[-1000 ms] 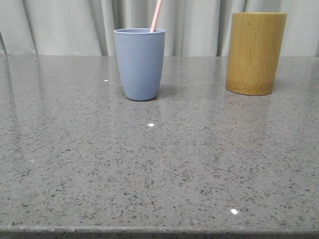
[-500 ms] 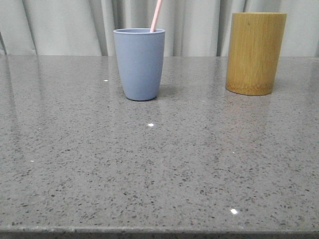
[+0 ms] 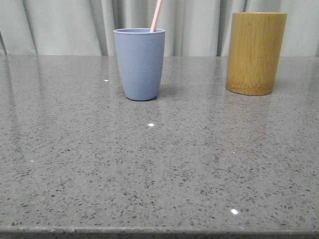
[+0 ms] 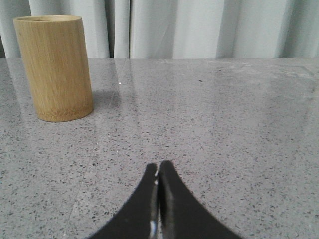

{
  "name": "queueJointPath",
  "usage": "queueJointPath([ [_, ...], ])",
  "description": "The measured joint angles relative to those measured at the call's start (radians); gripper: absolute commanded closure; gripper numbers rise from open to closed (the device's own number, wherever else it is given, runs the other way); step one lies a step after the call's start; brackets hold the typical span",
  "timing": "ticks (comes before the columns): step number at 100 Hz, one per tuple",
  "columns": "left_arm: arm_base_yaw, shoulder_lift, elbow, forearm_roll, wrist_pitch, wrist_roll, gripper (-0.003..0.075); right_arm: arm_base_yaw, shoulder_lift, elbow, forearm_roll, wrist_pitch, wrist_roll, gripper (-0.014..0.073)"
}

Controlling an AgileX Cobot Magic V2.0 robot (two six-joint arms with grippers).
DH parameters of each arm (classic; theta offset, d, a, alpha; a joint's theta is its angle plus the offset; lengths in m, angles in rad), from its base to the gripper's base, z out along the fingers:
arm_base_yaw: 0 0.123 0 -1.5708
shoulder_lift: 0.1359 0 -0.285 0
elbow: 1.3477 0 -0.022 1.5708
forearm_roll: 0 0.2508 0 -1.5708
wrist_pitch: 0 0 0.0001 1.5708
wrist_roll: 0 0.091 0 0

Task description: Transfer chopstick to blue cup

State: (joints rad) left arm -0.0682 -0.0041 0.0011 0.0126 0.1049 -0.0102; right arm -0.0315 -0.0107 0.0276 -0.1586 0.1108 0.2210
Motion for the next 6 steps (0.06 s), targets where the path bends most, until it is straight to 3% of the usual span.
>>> queueJointPath([
  [6,0.000,0.000,0.000,0.000,0.000,0.000,0.0739,0.000,0.000,0.000,0.000,0.000,0.000,0.0662],
])
